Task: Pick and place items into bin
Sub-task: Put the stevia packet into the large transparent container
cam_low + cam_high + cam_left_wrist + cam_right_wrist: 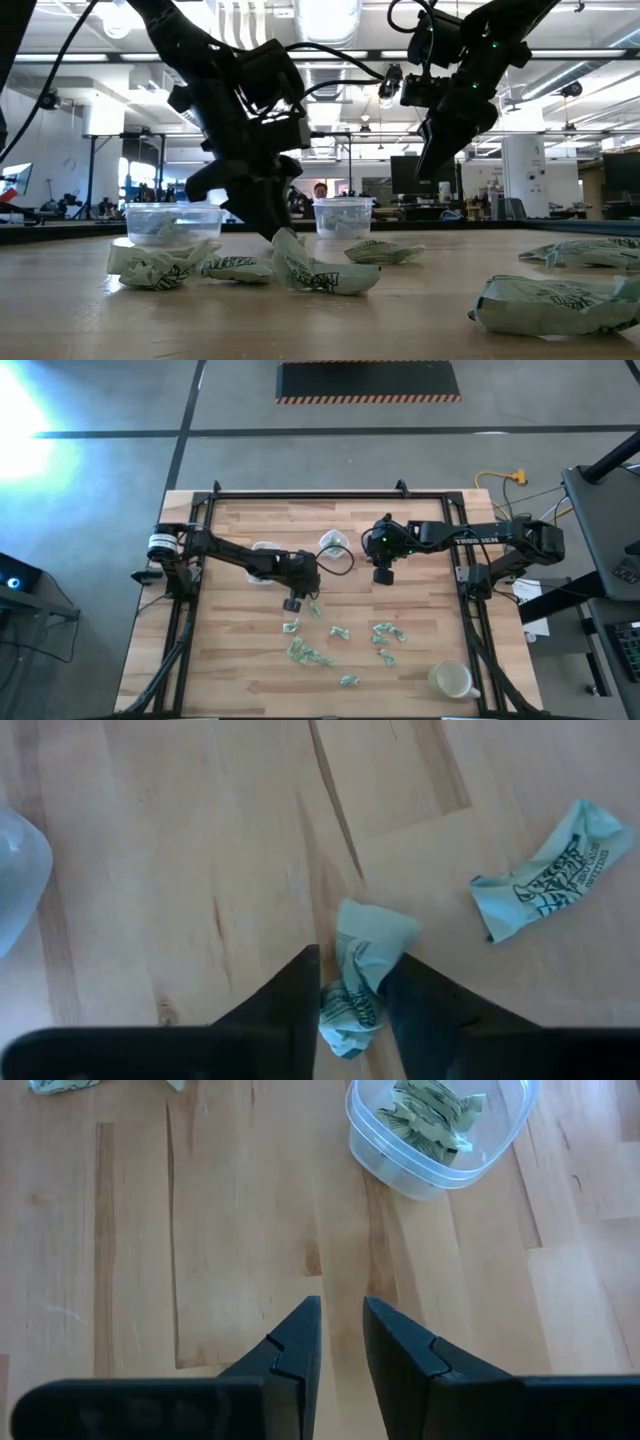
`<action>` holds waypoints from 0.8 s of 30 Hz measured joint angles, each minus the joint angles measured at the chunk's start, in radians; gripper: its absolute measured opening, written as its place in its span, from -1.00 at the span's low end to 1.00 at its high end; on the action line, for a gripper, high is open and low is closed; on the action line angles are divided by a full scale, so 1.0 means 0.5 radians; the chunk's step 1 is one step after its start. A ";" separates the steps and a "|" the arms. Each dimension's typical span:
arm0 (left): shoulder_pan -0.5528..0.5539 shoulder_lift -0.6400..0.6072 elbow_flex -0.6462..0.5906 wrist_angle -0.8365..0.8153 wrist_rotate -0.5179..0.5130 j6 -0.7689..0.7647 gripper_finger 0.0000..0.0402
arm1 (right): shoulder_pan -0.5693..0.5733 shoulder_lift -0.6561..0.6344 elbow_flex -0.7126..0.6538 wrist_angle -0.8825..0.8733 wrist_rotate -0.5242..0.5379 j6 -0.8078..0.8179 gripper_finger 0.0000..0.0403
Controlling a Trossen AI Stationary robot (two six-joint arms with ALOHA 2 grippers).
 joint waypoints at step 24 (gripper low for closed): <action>-0.051 -0.553 -0.135 -0.311 -0.482 -0.256 -0.98 | -0.001 0.001 -0.024 0.003 0.003 -0.006 -0.66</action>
